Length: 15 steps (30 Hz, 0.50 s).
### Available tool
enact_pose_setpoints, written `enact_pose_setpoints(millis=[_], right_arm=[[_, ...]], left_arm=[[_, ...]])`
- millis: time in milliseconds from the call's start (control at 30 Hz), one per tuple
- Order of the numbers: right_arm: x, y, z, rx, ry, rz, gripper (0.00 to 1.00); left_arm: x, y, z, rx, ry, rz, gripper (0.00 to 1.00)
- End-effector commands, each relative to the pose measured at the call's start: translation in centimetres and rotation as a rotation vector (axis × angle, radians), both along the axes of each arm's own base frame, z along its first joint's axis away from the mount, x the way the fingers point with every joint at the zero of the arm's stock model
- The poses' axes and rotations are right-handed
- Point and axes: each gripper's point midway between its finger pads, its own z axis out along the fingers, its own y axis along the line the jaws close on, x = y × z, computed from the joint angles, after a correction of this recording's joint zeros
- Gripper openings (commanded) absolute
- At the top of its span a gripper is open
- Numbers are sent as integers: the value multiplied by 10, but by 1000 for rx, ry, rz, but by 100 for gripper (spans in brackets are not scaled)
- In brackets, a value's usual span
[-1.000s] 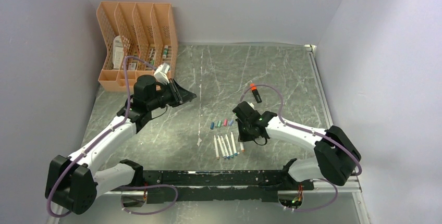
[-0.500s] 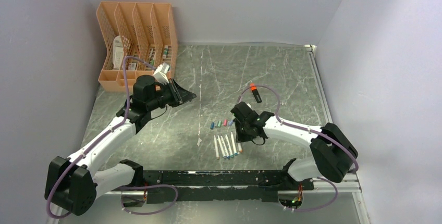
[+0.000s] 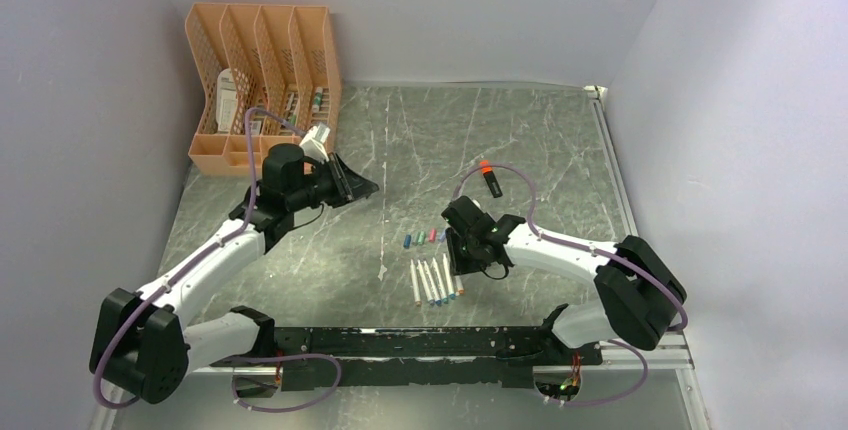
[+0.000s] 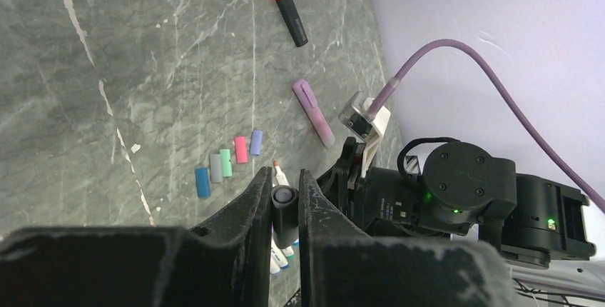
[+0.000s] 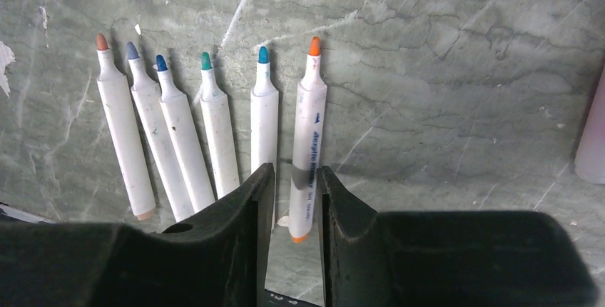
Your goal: Open the pen caps
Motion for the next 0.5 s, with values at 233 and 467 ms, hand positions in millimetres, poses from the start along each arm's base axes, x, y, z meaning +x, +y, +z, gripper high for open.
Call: enact_pose_setpoints(millis=[233, 467], right_arm=[[24, -18, 66, -57, -153, -74, 39], [37, -34, 107, -34, -241, -144, 43]], left_arm=[[-14, -61, -5, 25, 30, -146, 7], [-31, -135, -36, 125, 96, -282, 10]])
